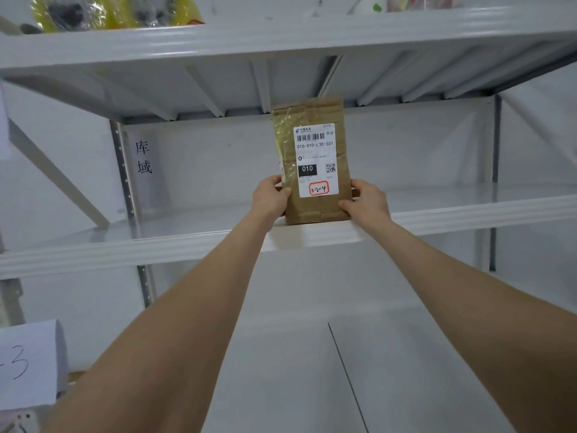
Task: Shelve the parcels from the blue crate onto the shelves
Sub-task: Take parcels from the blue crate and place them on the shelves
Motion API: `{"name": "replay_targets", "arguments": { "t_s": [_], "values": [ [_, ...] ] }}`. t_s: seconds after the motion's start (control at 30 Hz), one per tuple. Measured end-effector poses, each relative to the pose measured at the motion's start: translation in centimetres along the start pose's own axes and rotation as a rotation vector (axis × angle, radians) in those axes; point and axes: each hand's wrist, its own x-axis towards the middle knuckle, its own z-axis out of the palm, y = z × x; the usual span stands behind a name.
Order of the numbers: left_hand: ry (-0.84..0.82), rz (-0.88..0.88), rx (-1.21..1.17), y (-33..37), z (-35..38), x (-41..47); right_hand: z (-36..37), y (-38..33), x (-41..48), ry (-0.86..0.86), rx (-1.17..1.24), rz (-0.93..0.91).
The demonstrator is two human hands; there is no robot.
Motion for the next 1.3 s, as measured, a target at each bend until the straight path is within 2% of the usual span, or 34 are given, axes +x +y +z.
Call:
{"name": "replay_targets", "arguments": {
  "t_s": [0.27,0.37,0.43,0.5,0.63,0.73,0.87,0.97,1.3],
  "values": [
    [0.021,-0.055,0.16,1.2,0.4,-0.4,0.1,-0.1,0.0,-0.029,-0.131,0.014],
    [-0.028,-0.073,0.311,2.4,0.0,-0.3,0.0,-0.2,0.2,-0.045,-0.154,0.018],
    [-0.002,-0.058,0.398,3.4,-0.3,-0.2,-0.1,-0.2,0.2,-0.053,-0.19,0.013],
    [0.112,0.026,0.481,4.4,-0.7,0.2,-0.4,-0.5,0.2,-0.042,-0.238,-0.019],
    [0.339,0.335,0.676,7.2,-1.6,1.6,-1.0,-1.9,0.2,0.039,-0.369,-0.194],
    [0.292,0.485,0.941,9.0,-1.1,2.5,-0.7,-2.7,0.1,0.022,-0.509,-0.292],
    [0.192,0.523,1.231,9.4,-0.2,3.4,0.1,-2.4,0.0,-0.021,-0.617,-0.326],
    [0.152,0.529,1.27,9.4,0.2,3.9,0.7,-2.1,0.1,-0.011,-0.621,-0.313],
    [0.171,0.583,1.218,7.9,0.8,6.3,2.2,-1.8,2.4,-0.007,-0.643,-0.285]
  ]
}}
